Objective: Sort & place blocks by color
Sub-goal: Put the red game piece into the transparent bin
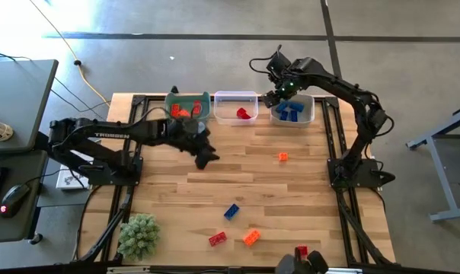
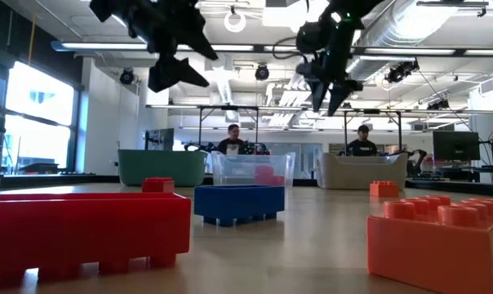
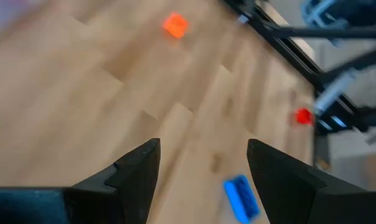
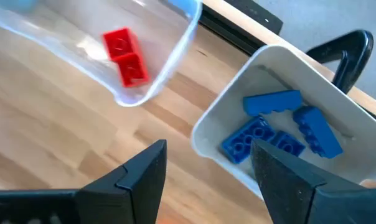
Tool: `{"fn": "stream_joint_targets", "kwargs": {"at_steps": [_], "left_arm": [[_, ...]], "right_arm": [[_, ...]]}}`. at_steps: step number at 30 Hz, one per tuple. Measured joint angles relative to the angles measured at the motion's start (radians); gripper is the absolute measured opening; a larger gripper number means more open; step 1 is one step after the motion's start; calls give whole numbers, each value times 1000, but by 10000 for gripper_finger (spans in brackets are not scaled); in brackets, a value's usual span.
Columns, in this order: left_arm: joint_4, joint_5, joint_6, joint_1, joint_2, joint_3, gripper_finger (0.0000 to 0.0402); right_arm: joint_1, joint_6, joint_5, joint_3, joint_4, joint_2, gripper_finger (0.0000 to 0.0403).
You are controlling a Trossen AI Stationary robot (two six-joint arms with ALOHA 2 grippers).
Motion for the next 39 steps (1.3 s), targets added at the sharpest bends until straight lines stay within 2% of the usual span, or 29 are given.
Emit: {"fn": "stream_joint_targets", "kwargs": {"at_steps": [6, 9, 17, 23, 27, 31, 39], "left_arm": [[3, -111, -85, -172, 0, 0, 229], [3, -178, -127, -256, 0, 0, 228], [9, -327, -235, -452, 0, 0, 227], [3, -502, -261, -563, 0, 0, 227], [-35, -662, -297, -580, 0, 0, 227], [-98, -808, -399, -542, 0, 0, 227], [-220, -807, -453, -403, 0, 0, 227]], "right_arm": [[70, 33, 7, 113, -76, 0, 220], [110, 40, 53, 151, -89, 0, 220], [181, 117, 94, 168, -111, 0, 220], [232, 173, 96, 168, -132, 0, 220], [265, 195, 96, 168, -131, 0, 220], [290, 195, 96, 168, -131, 0, 220], [300, 185, 129, 168, -130, 0, 220]]}}
